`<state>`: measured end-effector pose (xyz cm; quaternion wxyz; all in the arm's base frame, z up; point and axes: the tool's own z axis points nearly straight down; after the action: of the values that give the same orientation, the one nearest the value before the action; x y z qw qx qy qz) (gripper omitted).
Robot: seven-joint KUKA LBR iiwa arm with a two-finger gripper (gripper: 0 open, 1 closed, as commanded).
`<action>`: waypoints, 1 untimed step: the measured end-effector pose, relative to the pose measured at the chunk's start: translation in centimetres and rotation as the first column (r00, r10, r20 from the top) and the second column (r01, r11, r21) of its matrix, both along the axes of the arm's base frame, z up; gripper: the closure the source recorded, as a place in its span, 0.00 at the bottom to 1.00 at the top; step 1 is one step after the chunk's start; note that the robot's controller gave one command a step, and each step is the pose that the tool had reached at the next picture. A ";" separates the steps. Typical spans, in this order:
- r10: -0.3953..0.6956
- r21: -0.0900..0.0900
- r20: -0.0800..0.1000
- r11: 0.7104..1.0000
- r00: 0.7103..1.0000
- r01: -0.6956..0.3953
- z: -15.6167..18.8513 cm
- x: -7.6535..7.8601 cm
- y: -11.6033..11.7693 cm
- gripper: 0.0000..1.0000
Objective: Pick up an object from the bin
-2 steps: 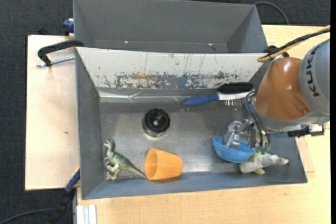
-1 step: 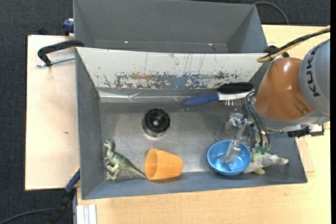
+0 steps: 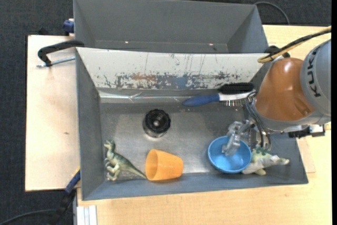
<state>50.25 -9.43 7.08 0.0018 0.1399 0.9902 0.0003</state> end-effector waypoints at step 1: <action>0.435 -0.006 0.006 0.900 0.900 -0.435 10.1 -0.8 0.3 1.00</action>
Offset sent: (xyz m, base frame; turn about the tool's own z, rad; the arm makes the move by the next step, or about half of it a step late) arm -0.0105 0.0027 0.0980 -0.4500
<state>49.45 -9.14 17.15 0.0056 -0.0845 0.9964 -0.0010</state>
